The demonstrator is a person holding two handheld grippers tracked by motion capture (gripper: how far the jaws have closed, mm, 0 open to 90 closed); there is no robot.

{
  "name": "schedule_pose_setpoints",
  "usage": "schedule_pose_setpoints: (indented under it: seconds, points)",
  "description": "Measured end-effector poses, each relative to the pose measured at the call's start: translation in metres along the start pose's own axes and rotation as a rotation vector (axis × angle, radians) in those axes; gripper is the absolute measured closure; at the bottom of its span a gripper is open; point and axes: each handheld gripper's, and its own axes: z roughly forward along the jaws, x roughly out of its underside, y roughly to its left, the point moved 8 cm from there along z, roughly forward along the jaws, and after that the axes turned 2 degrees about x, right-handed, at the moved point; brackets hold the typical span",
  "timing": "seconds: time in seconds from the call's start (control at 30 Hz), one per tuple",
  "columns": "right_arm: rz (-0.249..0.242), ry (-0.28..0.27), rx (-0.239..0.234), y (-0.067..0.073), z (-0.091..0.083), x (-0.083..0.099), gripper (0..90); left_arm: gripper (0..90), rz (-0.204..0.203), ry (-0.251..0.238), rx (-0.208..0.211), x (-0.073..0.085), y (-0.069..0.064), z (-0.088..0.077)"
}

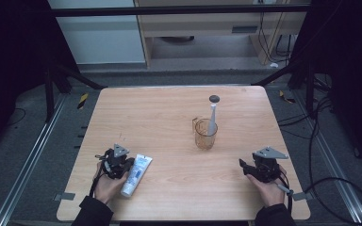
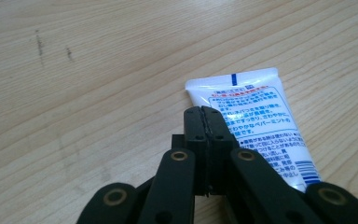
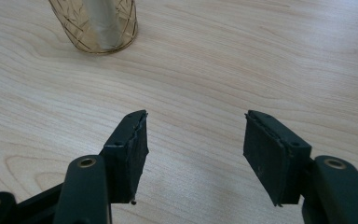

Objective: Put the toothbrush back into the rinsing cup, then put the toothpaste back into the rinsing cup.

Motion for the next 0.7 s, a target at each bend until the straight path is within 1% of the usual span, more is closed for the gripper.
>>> schedule_pose_setpoints:
  seconds: [0.2,0.23,0.3,0.43,0.5,0.53,0.6,0.63,0.7]
  points:
    - [-0.002,0.000,0.000,0.000,0.000,0.000,39.6,89.3,0.018,0.000,0.019,-0.003,-0.006,0.002]
    - [0.001,0.001,-0.001,0.000,0.000,0.000,39.6,89.3,0.026,0.000,0.026,-0.004,-0.009,0.003]
    - [-0.002,-0.001,0.000,-0.001,0.000,0.000,39.5,89.4,0.031,-0.002,0.028,-0.004,-0.010,0.002]
    - [0.005,0.000,0.000,-0.001,0.000,0.000,39.5,88.9,0.023,-0.018,0.032,-0.006,-0.009,-0.002]
    - [0.001,0.001,0.001,-0.001,0.000,0.000,39.5,87.6,0.012,-0.052,0.038,-0.010,-0.008,-0.011]
    - [0.006,0.003,-0.001,-0.001,0.000,0.000,39.5,86.9,0.011,-0.059,0.040,-0.011,-0.008,-0.014]
    - [-0.001,-0.001,0.001,-0.002,0.000,0.000,39.5,85.2,0.010,-0.080,0.045,-0.014,-0.009,-0.022]
    - [-0.001,-0.001,0.001,-0.002,0.000,0.000,39.5,84.3,0.010,-0.080,0.045,-0.014,-0.009,-0.022]
    - [0.000,-0.001,0.003,-0.002,0.000,0.000,39.5,83.4,0.009,-0.099,0.054,-0.016,-0.011,-0.031]
